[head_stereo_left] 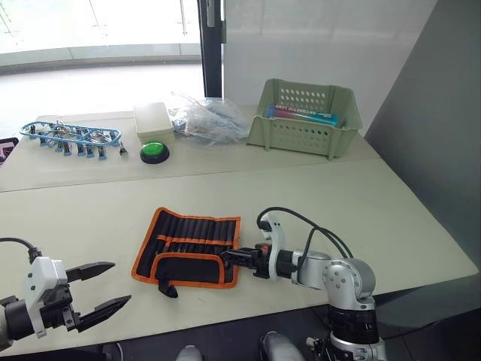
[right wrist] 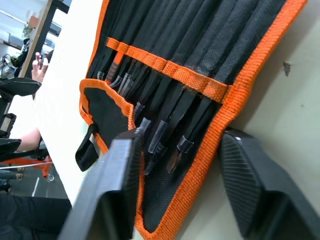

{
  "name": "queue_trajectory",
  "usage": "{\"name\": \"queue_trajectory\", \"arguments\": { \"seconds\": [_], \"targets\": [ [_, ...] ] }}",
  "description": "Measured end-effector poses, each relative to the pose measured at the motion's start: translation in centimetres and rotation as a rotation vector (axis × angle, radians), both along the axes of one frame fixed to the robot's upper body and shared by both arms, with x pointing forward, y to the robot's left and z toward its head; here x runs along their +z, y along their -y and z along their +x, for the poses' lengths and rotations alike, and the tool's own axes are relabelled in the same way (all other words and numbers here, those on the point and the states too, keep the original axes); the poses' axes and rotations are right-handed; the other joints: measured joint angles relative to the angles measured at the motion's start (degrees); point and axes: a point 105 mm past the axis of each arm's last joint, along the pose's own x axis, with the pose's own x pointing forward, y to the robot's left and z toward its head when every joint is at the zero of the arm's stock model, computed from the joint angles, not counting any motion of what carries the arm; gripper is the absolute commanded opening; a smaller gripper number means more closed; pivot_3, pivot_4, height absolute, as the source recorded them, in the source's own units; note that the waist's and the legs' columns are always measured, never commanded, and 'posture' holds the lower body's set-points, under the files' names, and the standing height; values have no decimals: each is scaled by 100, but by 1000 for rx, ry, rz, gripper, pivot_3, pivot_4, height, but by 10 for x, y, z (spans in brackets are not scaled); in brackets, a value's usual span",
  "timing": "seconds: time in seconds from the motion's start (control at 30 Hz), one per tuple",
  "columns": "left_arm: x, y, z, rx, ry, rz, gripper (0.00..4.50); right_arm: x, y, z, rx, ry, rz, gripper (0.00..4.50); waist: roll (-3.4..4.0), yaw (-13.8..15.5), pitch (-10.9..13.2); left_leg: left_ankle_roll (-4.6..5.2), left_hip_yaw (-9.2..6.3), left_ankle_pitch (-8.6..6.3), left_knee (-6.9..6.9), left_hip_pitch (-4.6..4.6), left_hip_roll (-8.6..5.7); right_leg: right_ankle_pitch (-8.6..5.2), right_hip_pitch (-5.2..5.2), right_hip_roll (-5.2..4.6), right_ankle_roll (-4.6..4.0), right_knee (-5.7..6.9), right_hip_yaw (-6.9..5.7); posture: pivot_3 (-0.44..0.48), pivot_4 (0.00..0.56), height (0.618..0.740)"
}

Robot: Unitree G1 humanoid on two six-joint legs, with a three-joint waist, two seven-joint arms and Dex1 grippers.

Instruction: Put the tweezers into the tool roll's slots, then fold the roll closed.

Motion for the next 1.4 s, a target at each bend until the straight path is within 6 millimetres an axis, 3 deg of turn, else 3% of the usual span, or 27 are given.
{"name": "queue_trajectory", "arguments": {
  "seconds": [0.13, 0.47, 0.7, 0.93, 1.2, 1.4],
  "targets": [
    [0, 2, 2, -3, 5, -2, 4500, 1, 0, 1, -3, 1, 12, 52, -2, -5, -1, 0, 0, 0, -2, 3, 0, 0, 1, 1, 0, 1, 0, 0, 150, 736],
    [-6, 4, 4, -4, -2, 10, 4500, 3, 9, 9, -47, -19, 70, 52, -1, -7, -1, 1, 0, 1, 5, 9, 0, -18, 11, 0, -32, 1, 0, 0, 150, 736],
    [-13, 5, 9, 3, -16, 4, 4500, 11, 49, 29, -128, 11, 10, 52, 1, 81, 1, 1, 0, 1, 5, 2, -3, 0, 7, 0, 0, -1, 0, 0, 150, 736],
    [-15, 10, 14, -9, -8, 4, 4500, 22, 60, 39, -127, 33, -33, 52, 22, 72, 14, 2, 0, 1, -7, -4, -3, 0, -2, 0, 4, -1, 1, 0, 150, 736],
    [-18, 13, 14, -21, -3, 0, 4500, 53, 11, 39, -68, 77, 14, 52, 25, 59, 15, 3, -1, 1, -6, -11, -2, 0, -13, 3, 4, 7, 2, 0, 150, 736],
    [-18, 13, 13, -19, -5, 1, 4500, 53, -14, 33, -70, 82, -20, 52, 27, 82, 14, 3, -1, 2, -4, -47, -2, 3, -47, 2, 2, 14, 1, 0, 150, 736]
  ]
}}
